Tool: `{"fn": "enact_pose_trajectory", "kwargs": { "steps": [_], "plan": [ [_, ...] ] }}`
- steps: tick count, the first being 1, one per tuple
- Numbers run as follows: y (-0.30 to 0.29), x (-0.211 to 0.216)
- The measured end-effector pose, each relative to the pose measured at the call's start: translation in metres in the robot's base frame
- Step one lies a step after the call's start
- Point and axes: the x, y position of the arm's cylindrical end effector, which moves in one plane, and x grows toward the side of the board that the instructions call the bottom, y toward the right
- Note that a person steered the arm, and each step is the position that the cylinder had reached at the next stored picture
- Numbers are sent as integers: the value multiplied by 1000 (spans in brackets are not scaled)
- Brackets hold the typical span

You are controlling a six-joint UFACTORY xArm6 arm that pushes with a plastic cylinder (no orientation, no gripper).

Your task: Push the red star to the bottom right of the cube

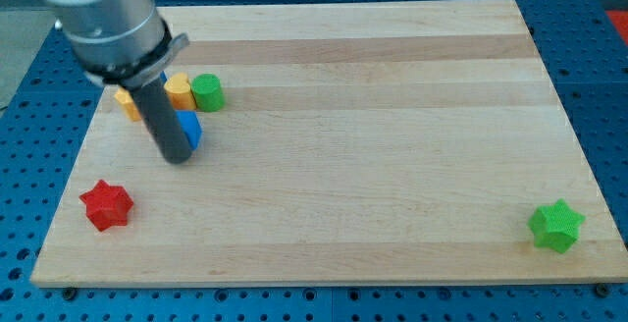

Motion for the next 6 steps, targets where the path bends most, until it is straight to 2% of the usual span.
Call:
{"fn": "enact_pose_trajectory", "kwargs": {
  "steps": [1,2,3,4,5,6],
  "plan": [
    [16,-4],
    [48,54],
    [50,127],
    [15,158],
    [-35,158],
    [-59,158]
  ]
}}
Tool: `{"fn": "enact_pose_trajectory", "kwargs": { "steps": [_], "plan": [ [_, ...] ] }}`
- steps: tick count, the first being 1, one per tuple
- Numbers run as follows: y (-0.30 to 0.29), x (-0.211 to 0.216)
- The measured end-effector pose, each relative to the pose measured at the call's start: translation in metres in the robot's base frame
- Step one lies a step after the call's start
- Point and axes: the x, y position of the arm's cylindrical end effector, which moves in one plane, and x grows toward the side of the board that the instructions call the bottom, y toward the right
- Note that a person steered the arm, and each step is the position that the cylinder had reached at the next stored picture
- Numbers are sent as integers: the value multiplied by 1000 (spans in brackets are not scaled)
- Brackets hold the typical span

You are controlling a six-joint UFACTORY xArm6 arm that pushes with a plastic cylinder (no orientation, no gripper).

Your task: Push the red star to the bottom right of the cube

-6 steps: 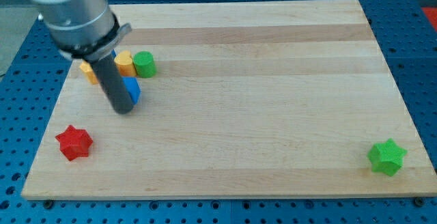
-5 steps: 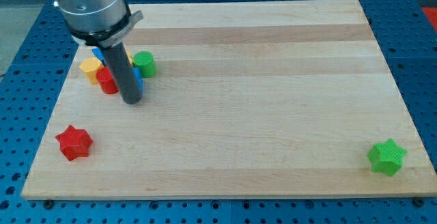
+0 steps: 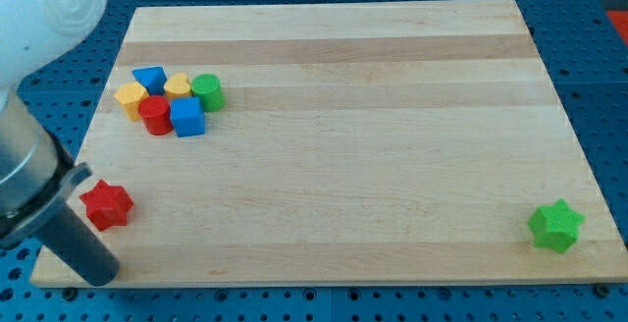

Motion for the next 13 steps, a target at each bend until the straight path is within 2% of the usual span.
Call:
{"fn": "enact_pose_trajectory", "kwargs": {
  "steps": [3,5,6,7,9,10,11,13],
  "plan": [
    [-20,-1],
    [-11,-106],
    [14,-113],
    [-5,-73],
    [51,-153],
    [60,-148],
    [73,-106],
    [281,-110]
  ]
}}
